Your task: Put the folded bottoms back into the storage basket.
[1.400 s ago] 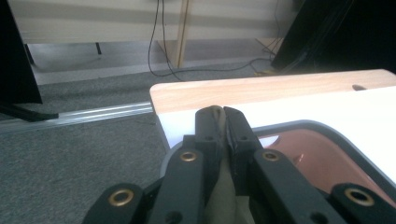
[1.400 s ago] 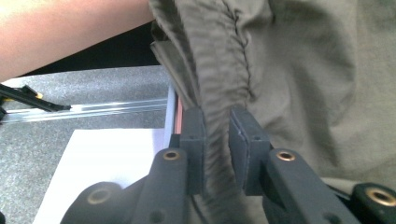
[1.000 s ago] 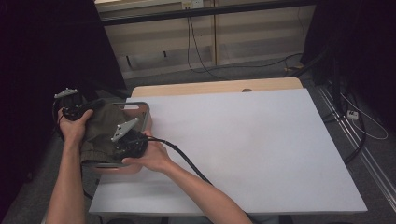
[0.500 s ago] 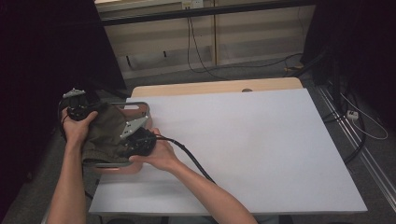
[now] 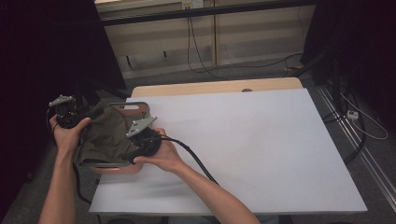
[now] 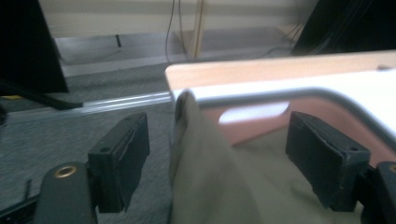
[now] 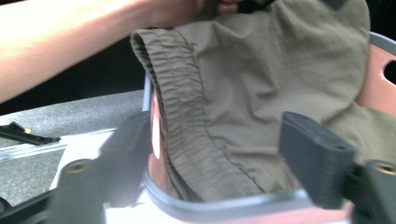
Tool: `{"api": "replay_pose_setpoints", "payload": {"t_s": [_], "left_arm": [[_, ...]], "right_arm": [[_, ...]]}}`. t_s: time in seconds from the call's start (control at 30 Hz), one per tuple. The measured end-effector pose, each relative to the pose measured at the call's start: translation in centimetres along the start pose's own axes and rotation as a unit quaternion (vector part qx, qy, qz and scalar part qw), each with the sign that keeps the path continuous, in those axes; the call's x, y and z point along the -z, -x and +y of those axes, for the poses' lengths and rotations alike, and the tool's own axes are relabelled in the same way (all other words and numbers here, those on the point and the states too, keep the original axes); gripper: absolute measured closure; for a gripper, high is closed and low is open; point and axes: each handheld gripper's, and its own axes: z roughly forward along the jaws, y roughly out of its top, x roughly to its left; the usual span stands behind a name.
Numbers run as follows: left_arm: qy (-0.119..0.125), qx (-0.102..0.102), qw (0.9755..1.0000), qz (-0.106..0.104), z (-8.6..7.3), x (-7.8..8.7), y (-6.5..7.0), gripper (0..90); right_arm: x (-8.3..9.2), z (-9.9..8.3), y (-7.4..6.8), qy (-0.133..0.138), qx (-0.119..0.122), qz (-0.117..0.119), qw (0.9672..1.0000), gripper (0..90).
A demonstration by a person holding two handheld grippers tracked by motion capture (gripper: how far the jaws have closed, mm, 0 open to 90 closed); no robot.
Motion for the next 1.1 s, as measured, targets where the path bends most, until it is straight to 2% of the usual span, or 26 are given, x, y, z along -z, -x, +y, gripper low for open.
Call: {"api": "replay_pose_setpoints", "payload": {"t_s": [0.13,0.27,0.33,0.4,0.43,0.5,0.53,0.57,0.63,0.7,0.77,0.83,0.9,1.03,1.1], "left_arm": [[0.002,0.005,0.9999,0.012,-0.5,1.2,-0.1,14.8],[0.001,0.023,0.9995,0.024,-1.2,2.2,-0.3,16.6],[-0.007,0.025,0.9994,0.024,-1.7,2.7,-0.3,24.3],[0.0,0.03,0.9993,0.021,-2.1,3.4,-0.3,35.1],[0.001,0.038,0.9991,0.02,-2.4,3.7,-0.3,36.6],[0.003,0.048,0.9985,0.028,-3.0,4.1,-0.1,46.6],[0.0,0.053,0.9983,0.024,-3.2,4.1,-0.1,46.5],[-0.006,0.051,0.9986,0.011,-3.5,4.0,-0.2,48.4],[-0.009,0.046,0.9988,0.012,-3.8,3.8,-0.1,60.8],[-0.007,0.052,0.9986,-0.007,-4.0,3.7,0.0,76.5],[-0.021,0.043,0.9988,-0.009,-4.0,3.4,0.1,84.9],[-0.027,0.039,0.9985,-0.028,-3.9,3.0,0.4,86.5],[-0.04,0.028,0.9983,-0.032,-3.7,2.6,0.9,87.4],[-0.063,0.012,0.9978,-0.017,-3.5,1.9,1.2,87.6],[-0.077,0.009,0.9969,-0.017,-3.5,1.7,1.1,87.7]], "right_arm": [[0.4,-0.4,0.0,0.005,-0.004,-0.008,1.0,12.6],[0.9,-0.6,0.0,0.004,-0.01,-0.012,0.9999,12.4],[1.0,-0.7,-0.1,0.003,-0.011,-0.011,0.9999,12.3],[1.1,-0.7,-0.2,0.001,-0.004,-0.014,0.9999,12.3],[1.2,-0.7,-0.3,0.0,-0.003,-0.014,0.9999,12.3],[1.3,-0.7,-0.4,-0.001,0.0,-0.015,0.9999,12.3],[1.4,-0.7,-0.4,0.0,-0.001,-0.015,0.9999,12.4],[1.4,-0.7,-0.4,0.0,0.0,-0.015,0.9999,12.5],[1.4,-0.8,-0.5,-0.002,0.001,-0.014,0.9999,12.6],[1.3,-0.9,-0.6,-0.005,0.002,-0.013,0.9999,12.5],[1.3,-0.9,-0.5,-0.006,0.002,-0.014,0.9999,12.6],[1.4,-0.9,-0.4,-0.006,0.001,-0.018,0.9998,12.7],[1.5,-0.9,-0.4,-0.005,-0.001,-0.018,0.9998,12.7],[1.6,-1.0,-0.4,-0.004,-0.001,-0.019,0.9998,12.8],[1.7,-1.1,-0.4,-0.004,-0.001,-0.019,0.9998,12.8]]}}
